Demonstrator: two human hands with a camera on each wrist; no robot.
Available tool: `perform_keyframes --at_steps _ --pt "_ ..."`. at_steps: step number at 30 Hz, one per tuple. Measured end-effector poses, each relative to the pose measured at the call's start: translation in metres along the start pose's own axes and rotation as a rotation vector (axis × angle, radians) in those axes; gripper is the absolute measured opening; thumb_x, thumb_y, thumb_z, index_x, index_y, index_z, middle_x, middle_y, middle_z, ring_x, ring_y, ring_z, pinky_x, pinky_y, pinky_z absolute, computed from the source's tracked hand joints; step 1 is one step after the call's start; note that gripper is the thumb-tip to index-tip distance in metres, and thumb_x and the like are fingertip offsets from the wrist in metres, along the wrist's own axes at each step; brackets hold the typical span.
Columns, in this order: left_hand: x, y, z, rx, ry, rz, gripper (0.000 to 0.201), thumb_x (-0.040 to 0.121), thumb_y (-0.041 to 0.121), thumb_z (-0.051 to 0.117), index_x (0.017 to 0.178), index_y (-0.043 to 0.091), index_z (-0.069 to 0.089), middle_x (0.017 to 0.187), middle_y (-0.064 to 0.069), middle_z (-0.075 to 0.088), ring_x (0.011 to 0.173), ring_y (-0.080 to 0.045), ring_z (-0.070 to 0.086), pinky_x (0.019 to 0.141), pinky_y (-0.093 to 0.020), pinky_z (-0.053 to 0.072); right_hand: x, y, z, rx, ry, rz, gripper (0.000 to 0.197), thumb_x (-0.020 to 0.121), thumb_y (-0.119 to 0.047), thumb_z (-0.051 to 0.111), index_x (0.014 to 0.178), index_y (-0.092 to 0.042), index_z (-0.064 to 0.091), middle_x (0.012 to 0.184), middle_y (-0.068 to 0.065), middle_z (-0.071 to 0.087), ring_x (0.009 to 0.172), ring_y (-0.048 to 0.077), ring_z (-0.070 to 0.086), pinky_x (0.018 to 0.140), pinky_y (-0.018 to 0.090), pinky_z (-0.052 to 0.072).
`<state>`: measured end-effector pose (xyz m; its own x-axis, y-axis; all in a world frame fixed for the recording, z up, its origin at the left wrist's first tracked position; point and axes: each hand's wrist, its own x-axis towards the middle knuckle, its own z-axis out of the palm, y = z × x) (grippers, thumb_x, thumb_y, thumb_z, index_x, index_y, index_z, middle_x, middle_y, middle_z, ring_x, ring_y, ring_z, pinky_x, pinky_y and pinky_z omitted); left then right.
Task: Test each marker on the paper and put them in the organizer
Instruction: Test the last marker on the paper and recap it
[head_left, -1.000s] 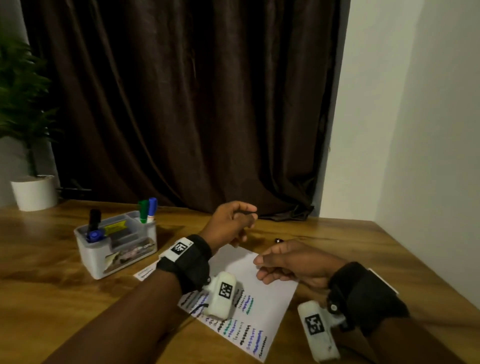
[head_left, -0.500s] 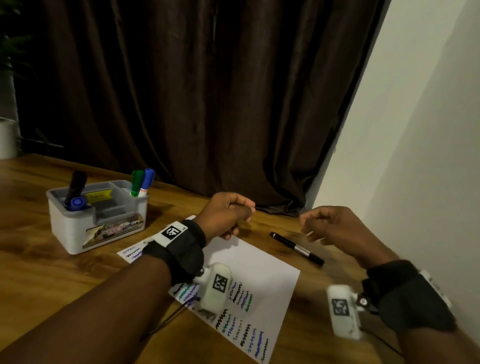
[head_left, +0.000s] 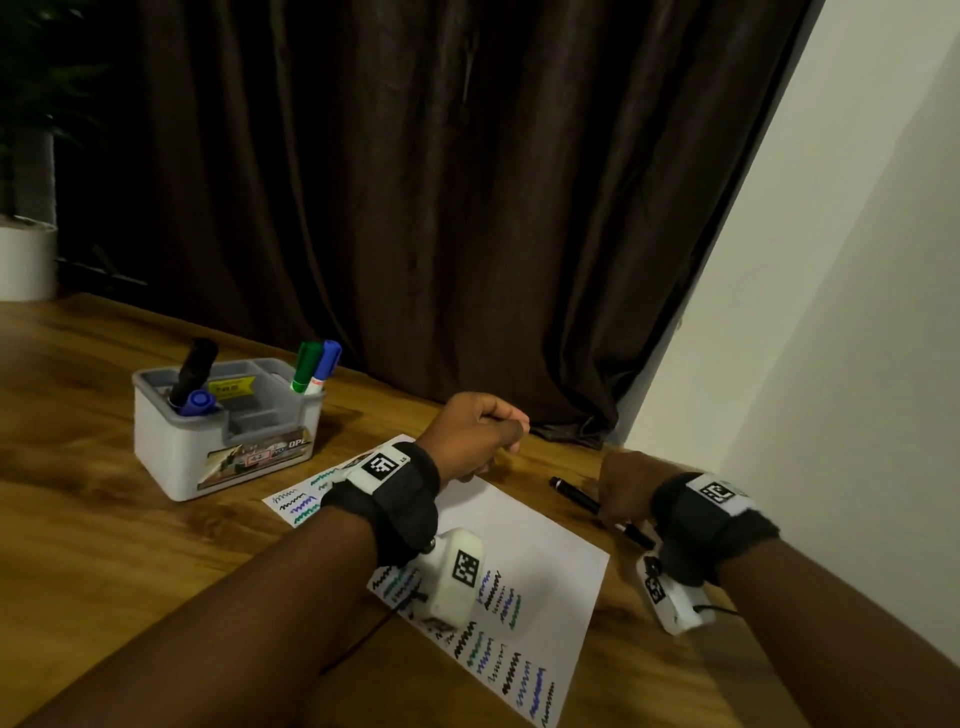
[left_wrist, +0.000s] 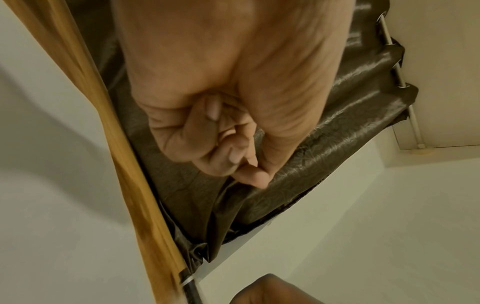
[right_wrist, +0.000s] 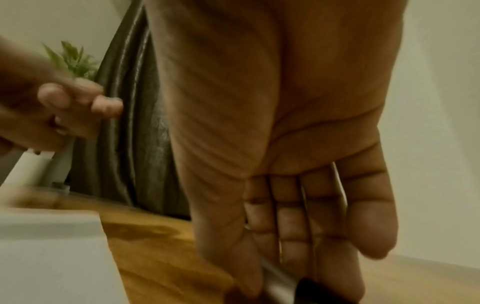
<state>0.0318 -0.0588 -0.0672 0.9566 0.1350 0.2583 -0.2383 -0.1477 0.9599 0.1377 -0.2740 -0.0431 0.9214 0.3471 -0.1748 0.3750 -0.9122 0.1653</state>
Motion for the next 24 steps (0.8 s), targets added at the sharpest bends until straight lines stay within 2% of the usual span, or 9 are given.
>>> perform_keyframes --at_steps 3,6,9,12,14,16,19,22,24 --pt "-0.001 0.004 0.000 -0.026 -0.016 -0.025 0.024 0.099 0.031 0.060 0.109 0.011 0.068 0.080 -0.002 0.065 0.046 -0.011 0.044 0.042 -0.019 0.030 -0.022 0.005 -0.012 0.511 -0.007 -0.082 0.016 0.087 -0.023 0.077 0.087 -0.010 0.068 0.081 0.011 0.073 0.069 0.018 0.067 0.064 0.027 0.058" --pt "-0.005 0.010 0.002 -0.039 -0.064 -0.072 0.042 0.102 0.050 0.046 0.111 0.014 0.068 0.081 -0.001 0.065 0.047 -0.012 0.045 0.044 -0.019 0.030 -0.051 -0.002 -0.019 1.245 0.033 -0.187 0.009 0.096 -0.006 0.066 0.100 0.002 0.068 0.086 0.022 0.075 0.069 0.025 0.073 0.062 0.029 0.063" --pt "-0.008 0.014 0.006 0.012 -0.129 -0.076 0.052 0.103 0.058 0.033 0.111 0.020 0.067 0.083 -0.001 0.064 0.049 -0.011 0.049 0.045 -0.021 0.033 -0.062 -0.011 -0.012 1.610 0.100 -0.292 0.013 0.099 -0.006 0.062 0.106 0.002 0.068 0.088 0.020 0.074 0.071 0.025 0.075 0.063 0.029 0.063" --pt "-0.011 0.017 0.009 0.059 -0.184 -0.068 0.053 0.103 0.059 0.031 0.106 0.020 0.066 0.087 -0.002 0.062 0.052 -0.012 0.051 0.046 -0.022 0.037 -0.059 -0.021 0.001 1.656 0.198 -0.323 0.018 0.100 -0.009 0.062 0.114 -0.001 0.068 0.080 0.012 0.070 0.066 0.020 0.071 0.057 0.026 0.056" --pt "-0.013 0.018 0.010 0.064 -0.240 -0.052 0.052 0.102 0.059 0.035 0.099 0.015 0.063 0.079 0.000 0.061 0.052 -0.012 0.048 0.046 -0.022 0.037 -0.058 -0.025 0.007 1.653 0.241 -0.336 0.019 0.100 -0.011 0.061 0.115 -0.003 0.070 0.079 0.010 0.069 0.064 0.018 0.068 0.054 0.025 0.052" --pt "-0.015 0.018 0.011 0.083 -0.300 -0.036 0.048 0.102 0.058 0.038 0.091 0.016 0.058 0.069 0.001 0.054 0.050 -0.012 0.044 0.046 -0.024 0.035 -0.057 -0.029 0.013 1.619 0.245 -0.367 0.019 0.100 -0.013 0.062 0.114 -0.006 0.072 0.083 0.013 0.071 0.066 0.019 0.068 0.060 0.029 0.052" --pt "-0.016 0.016 0.015 0.126 -0.375 -0.049 0.042 0.102 0.054 0.044 0.092 0.015 0.058 0.060 0.004 0.044 0.050 -0.012 0.038 0.047 -0.025 0.033 -0.057 -0.031 0.020 1.567 0.222 -0.400 0.014 0.098 -0.016 0.066 0.107 -0.013 0.077 0.091 0.023 0.074 0.077 0.028 0.068 0.076 0.042 0.054" --pt "-0.019 0.016 0.016 0.092 -0.428 -0.093 0.037 0.103 0.047 0.045 0.083 0.022 0.062 0.057 0.005 0.037 0.048 -0.011 0.030 0.048 -0.027 0.028 -0.058 -0.032 0.022 1.546 0.161 -0.474 0.011 0.097 -0.020 0.069 0.097 -0.018 0.080 0.077 0.012 0.069 0.065 0.022 0.061 0.058 0.033 0.047" --pt "-0.019 0.016 0.016 0.076 -0.452 -0.109 0.038 0.105 0.045 0.041 0.087 0.020 0.064 0.057 0.005 0.035 0.048 -0.010 0.027 0.049 -0.028 0.026 -0.057 -0.032 0.022 1.529 0.142 -0.501 0.011 0.098 -0.021 0.068 0.096 -0.019 0.079 0.077 0.007 0.068 0.061 0.018 0.059 0.055 0.030 0.042"
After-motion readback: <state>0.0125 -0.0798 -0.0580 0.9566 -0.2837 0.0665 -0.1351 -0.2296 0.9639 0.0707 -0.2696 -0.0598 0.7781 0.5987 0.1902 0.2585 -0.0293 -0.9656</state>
